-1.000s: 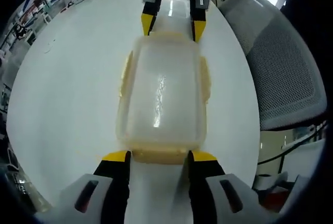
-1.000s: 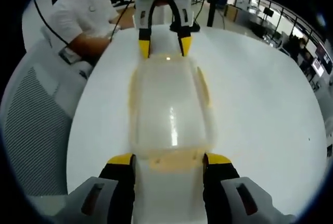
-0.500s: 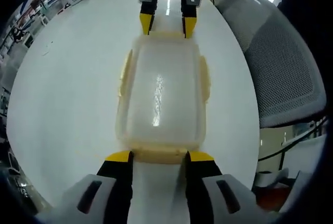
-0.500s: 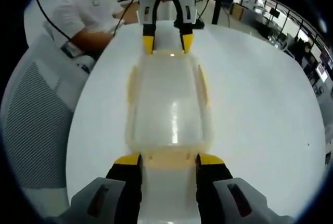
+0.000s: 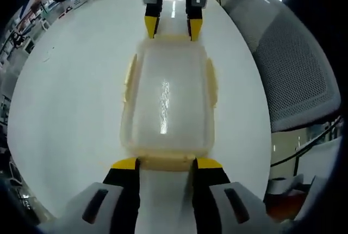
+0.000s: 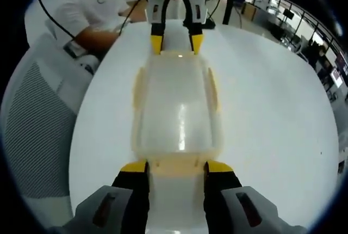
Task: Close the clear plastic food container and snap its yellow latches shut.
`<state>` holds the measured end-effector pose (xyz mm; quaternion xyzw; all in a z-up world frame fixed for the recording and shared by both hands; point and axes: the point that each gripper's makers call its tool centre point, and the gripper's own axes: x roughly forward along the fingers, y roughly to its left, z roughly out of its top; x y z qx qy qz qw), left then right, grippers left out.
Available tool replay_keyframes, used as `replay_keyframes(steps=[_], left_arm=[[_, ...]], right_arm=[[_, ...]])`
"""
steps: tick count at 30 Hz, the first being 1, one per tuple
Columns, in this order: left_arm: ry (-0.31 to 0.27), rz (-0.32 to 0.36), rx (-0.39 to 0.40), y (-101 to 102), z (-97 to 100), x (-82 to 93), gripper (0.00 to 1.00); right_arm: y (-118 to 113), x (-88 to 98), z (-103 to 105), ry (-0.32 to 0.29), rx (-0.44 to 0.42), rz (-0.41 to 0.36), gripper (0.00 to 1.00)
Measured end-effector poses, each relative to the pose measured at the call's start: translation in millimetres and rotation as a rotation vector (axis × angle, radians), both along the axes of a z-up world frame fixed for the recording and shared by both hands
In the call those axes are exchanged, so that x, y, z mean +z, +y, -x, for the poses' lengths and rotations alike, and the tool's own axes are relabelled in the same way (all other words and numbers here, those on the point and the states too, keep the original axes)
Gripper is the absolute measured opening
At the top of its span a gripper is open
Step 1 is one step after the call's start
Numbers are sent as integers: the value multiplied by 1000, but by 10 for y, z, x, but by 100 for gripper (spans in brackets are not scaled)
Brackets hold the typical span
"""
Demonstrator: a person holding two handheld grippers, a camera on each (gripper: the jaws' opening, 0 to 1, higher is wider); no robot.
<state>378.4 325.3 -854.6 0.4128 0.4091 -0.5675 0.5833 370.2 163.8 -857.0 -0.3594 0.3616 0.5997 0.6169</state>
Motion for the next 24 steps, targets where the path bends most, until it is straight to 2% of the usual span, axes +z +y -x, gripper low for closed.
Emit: replay_keyframes(steps=[3, 5, 10, 16, 24], left_arm=[[7, -5, -4, 4, 20, -6, 35], [40, 4, 37, -16, 57, 10, 36], [11, 13, 14, -46, 40, 45, 36], [18, 15, 40, -46, 91, 112, 36], [5, 22, 35, -78, 169, 205, 36]], right_arm=[[0, 12, -1, -15, 28, -5, 37], [-18, 16, -3, -21, 36, -1, 37], [-52, 24, 15, -7, 25, -2, 37], [-55, 113, 39, -24, 26, -5, 37], [-86, 210, 111, -25, 37, 2, 37]])
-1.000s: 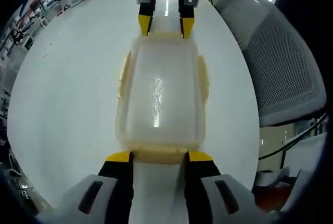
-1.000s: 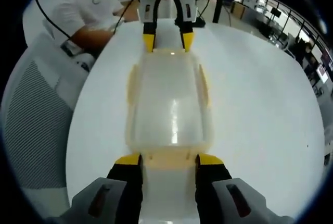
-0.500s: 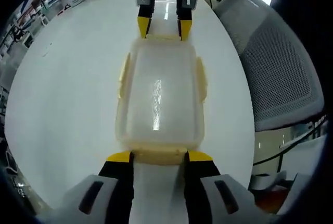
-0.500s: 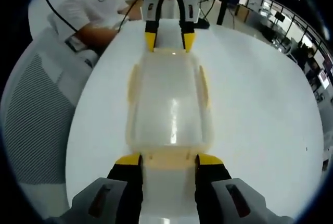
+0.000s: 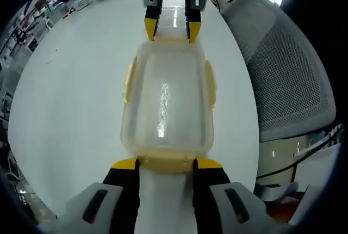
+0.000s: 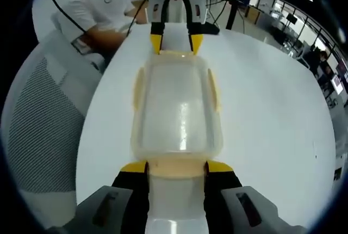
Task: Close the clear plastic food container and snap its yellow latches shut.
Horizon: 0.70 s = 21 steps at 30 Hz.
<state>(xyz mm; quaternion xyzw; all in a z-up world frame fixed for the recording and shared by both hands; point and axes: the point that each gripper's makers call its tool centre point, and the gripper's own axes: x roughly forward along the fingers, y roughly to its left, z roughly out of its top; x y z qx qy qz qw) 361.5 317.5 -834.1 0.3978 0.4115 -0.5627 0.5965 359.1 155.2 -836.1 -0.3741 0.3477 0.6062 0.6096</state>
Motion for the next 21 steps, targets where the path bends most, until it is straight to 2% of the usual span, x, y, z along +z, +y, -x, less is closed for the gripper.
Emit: replay_keyframes(steps=[21], left_arm=[[-29, 22, 0, -76, -10, 284, 36]], right_arm=[[-69, 238, 2, -8, 12, 6, 37]])
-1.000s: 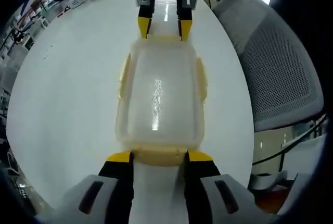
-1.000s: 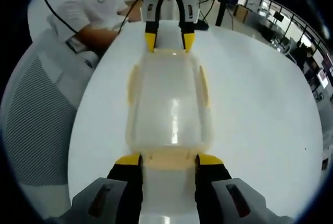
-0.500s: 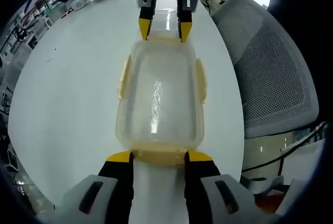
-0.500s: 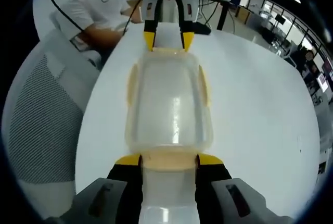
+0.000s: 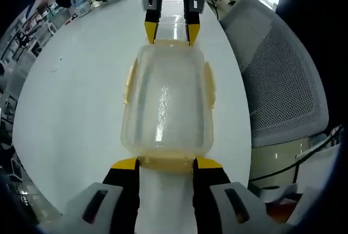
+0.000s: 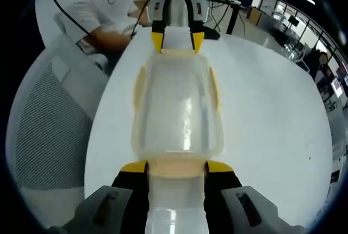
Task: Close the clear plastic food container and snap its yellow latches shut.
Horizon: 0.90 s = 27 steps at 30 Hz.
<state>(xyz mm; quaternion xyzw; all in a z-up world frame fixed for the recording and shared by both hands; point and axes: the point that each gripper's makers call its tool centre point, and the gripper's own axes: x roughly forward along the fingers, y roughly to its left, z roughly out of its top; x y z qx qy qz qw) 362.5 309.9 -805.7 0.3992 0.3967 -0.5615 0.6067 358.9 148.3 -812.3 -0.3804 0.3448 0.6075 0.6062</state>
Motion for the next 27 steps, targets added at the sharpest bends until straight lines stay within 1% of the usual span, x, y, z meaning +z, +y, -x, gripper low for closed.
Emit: replay_keyframes(steps=[2, 6, 10, 14, 15, 16, 17, 22, 25, 27], left_arm=[[-8, 2, -4, -9, -21, 48, 36], [-2, -7, -5, -19, -17, 97, 36], [-17, -13, -11, -33, -36, 170, 36], [-14, -15, -18, -45, -55, 258, 36], [-16, -18, -19, -47, -58, 273, 36], [-30, -26, -29, -47, -74, 296, 36], [-27, -27, -25, -53, -76, 308, 36], [-24, -20, -18, -95, -111, 371, 36], [-28, -16, -14, -126, -131, 383, 36], [-23, -13, -9, -149, -124, 395, 36]], right_arm=[[-6, 21, -16, -3, -1, 1, 37], [-9, 99, -19, -9, -2, -2, 37], [-30, 178, -42, -20, -4, -4, 37], [-43, 265, -32, -12, -13, -13, 37], [-44, 278, -32, -9, -16, -14, 37], [-43, 291, -38, -10, -17, -16, 37], [-47, 312, -50, -12, -20, -18, 38], [-86, 349, -70, -13, -11, -11, 38], [-129, 371, -120, -12, -10, -6, 38], [-148, 376, -117, -9, -9, -2, 38]])
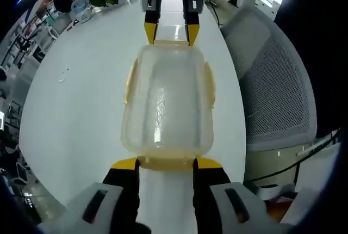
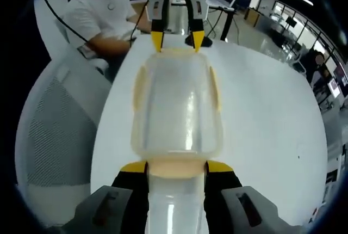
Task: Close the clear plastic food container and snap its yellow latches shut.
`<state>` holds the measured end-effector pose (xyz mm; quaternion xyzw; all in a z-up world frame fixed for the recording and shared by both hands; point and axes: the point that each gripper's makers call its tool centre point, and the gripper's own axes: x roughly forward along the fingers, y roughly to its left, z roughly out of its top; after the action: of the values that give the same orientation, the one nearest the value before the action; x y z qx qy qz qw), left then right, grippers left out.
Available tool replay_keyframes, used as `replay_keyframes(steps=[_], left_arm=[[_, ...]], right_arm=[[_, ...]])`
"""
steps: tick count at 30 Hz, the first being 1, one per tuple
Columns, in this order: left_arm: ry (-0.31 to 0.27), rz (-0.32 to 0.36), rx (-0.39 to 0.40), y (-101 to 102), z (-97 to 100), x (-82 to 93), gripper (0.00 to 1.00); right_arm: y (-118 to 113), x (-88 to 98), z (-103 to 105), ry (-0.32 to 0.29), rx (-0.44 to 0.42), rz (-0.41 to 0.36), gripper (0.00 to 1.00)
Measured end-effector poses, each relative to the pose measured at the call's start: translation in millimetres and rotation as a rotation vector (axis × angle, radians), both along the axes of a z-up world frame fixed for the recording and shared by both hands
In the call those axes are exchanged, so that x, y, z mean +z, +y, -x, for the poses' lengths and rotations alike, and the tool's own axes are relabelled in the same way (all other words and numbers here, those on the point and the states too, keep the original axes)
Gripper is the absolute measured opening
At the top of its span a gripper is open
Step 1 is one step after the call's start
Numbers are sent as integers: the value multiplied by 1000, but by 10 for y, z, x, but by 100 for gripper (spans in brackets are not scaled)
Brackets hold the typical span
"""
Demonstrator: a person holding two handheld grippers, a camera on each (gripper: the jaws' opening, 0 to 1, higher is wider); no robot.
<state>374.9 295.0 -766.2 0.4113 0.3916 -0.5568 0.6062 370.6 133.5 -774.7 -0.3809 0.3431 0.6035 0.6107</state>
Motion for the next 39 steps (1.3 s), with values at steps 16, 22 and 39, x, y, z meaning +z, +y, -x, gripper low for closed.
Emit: replay_keyframes(steps=[16, 22, 39], left_arm=[[-5, -11, 6, -182, -27, -34, 37], [4, 1, 2, -329, -18, -34, 37], [3, 20, -14, -614, -62, -76, 37]], right_arm=[[-185, 13, -18, 1, 4, 13, 38], [-332, 5, -12, -1, 2, 27, 38], [-619, -20, -16, 7, -20, 38, 38]])
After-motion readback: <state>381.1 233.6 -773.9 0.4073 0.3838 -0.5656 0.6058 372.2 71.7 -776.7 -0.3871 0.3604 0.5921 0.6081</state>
